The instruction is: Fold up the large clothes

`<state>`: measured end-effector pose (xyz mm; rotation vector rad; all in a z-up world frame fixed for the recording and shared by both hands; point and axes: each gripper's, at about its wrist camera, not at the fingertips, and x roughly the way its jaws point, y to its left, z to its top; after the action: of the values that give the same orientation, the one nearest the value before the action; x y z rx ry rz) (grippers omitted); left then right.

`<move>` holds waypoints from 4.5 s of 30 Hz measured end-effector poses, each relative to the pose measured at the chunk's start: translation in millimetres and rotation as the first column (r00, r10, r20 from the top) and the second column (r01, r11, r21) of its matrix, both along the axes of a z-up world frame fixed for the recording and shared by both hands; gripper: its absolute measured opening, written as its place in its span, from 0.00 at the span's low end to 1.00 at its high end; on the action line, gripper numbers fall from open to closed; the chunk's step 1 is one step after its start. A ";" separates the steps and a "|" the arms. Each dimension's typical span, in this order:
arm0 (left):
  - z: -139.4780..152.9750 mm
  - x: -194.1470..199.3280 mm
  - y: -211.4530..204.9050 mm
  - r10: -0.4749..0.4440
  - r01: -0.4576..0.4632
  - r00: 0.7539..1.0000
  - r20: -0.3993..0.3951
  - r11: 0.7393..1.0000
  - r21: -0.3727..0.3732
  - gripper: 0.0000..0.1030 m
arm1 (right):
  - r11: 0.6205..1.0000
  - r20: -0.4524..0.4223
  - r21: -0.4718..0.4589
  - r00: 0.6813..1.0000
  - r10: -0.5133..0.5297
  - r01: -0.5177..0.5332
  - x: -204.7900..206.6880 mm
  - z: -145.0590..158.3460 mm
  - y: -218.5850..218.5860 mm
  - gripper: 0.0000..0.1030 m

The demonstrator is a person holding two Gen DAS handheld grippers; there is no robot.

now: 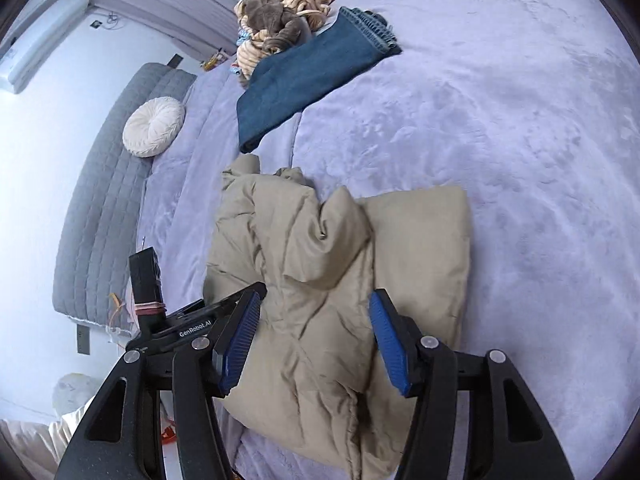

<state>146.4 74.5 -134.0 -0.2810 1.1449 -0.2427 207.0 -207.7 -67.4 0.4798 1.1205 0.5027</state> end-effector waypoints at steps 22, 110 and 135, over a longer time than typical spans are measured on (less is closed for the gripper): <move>-2.9 14.3 -33.5 -0.034 0.010 0.995 0.097 0.972 0.233 1.00 | 0.971 -0.183 -0.158 0.961 -0.209 0.181 7.5 -99.9 -3.4 0.01; 108.7 -254.6 -51.2 0.148 -0.177 0.981 0.125 0.948 0.265 1.00 | 0.955 -0.047 -0.296 0.999 0.006 -0.020 -249.9 34.4 -22.0 0.59; 192.5 -252.9 5.5 0.082 -0.152 0.967 0.241 0.946 0.288 1.00 | 0.858 0.247 -0.451 0.958 -0.144 0.245 -269.4 122.1 40.9 0.86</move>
<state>-106.6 80.0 58.5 -0.0457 0.9196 0.0107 -62.5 -166.8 54.7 0.0999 0.9398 0.0795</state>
